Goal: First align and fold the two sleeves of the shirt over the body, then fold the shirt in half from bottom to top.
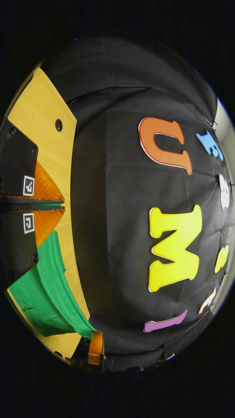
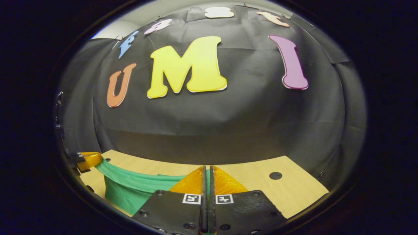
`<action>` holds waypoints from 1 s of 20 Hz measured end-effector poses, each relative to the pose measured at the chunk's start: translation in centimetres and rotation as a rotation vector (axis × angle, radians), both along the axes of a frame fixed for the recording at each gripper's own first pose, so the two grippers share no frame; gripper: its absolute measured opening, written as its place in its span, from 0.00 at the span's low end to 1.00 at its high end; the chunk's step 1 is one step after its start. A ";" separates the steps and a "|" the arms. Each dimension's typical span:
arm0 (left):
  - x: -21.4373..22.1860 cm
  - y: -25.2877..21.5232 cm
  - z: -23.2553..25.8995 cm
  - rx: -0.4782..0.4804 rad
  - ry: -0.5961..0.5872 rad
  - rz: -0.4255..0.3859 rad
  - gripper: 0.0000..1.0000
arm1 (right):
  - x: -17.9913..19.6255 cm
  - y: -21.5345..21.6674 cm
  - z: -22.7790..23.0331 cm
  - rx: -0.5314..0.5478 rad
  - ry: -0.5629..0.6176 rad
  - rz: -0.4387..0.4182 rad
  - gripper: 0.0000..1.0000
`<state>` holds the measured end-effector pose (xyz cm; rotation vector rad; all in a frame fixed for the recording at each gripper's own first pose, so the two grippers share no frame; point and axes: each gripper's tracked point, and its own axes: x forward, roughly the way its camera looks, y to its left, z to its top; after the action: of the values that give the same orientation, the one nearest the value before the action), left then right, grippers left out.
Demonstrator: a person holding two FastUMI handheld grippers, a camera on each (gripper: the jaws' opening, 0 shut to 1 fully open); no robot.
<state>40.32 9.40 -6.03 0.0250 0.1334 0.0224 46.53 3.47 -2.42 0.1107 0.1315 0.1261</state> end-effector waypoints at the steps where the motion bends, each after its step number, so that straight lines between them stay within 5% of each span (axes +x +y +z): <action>1: 1.5 -0.1 -0.7 -0.009 0.014 -0.005 0.06 | 1.6 -0.1 -0.7 0.003 0.010 -0.011 0.01; 7: 8.8 1.2 -4.0 -0.030 0.072 -0.006 0.07 | 8.9 -1.1 -6.2 -0.021 0.113 -0.041 0.02; 12: 11.4 2.9 -6.6 -0.014 0.084 0.018 0.06 | 11.1 -3.1 -9.2 -0.036 0.145 -0.101 0.01; 16: 11.7 2.4 -8.1 -0.045 0.102 0.014 0.09 | 11.2 -4.2 -9.3 0.074 0.146 -0.109 0.01; 17: 11.6 2.4 -8.7 -0.037 0.112 0.021 0.39 | 10.7 -4.1 -9.0 0.083 0.129 -0.089 0.03; 19: 11.1 2.8 -8.2 -0.049 0.098 0.034 1.00 | 10.1 -3.4 -8.3 0.070 0.089 -0.060 0.39; 20: 10.8 2.7 -7.7 -0.070 0.072 0.034 1.00 | 9.7 -3.0 -8.3 0.052 0.072 -0.050 0.57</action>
<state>51.10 12.11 -13.69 -0.0468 0.2069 0.0512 56.24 0.46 -10.71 0.1704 0.1973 0.0758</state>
